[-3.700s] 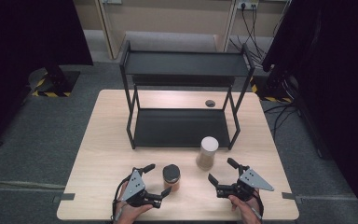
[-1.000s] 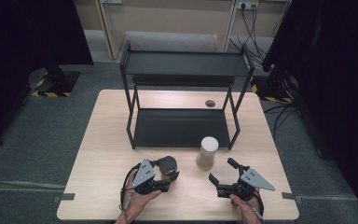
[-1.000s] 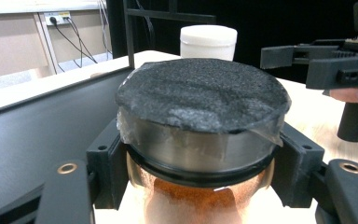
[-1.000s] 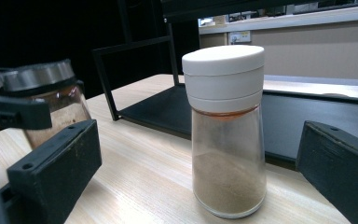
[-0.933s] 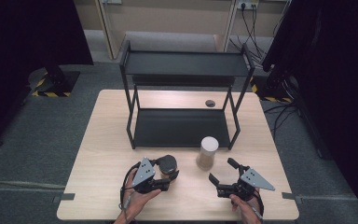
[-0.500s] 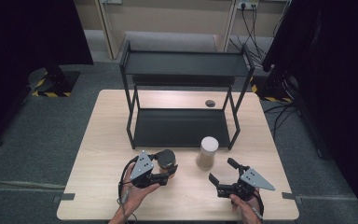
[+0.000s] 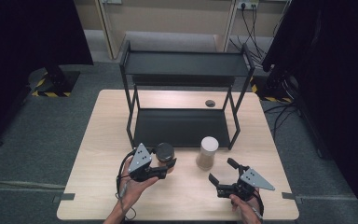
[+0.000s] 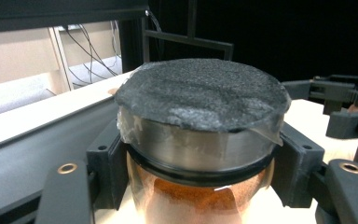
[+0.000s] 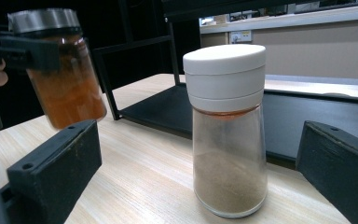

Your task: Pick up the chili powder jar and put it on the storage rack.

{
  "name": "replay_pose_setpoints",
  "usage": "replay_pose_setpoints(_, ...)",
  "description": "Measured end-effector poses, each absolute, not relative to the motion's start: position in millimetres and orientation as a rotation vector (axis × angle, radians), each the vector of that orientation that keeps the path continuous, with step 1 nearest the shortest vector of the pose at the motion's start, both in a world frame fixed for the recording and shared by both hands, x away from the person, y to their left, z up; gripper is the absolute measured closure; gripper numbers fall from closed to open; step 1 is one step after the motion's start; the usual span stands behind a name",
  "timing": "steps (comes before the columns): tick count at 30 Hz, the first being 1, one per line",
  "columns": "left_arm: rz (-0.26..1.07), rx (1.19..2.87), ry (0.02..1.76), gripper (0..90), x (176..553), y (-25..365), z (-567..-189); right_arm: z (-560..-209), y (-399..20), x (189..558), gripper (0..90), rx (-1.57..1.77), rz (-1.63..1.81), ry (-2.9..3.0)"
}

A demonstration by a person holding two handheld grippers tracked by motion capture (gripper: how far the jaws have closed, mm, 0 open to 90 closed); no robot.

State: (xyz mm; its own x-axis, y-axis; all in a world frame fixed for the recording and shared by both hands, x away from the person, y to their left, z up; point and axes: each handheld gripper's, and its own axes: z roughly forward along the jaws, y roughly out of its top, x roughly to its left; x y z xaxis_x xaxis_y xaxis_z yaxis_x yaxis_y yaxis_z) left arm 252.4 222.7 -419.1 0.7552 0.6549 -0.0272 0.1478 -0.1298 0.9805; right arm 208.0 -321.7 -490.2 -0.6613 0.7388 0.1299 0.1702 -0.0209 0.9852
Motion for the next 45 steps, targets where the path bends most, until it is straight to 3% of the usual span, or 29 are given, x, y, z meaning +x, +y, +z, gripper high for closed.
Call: replay_pose_setpoints(45, 0.529, 1.64, 0.631, 31.8, 288, 230, -324, -491, -322, 209, 0.4, 0.948, 1.733, 1.828)
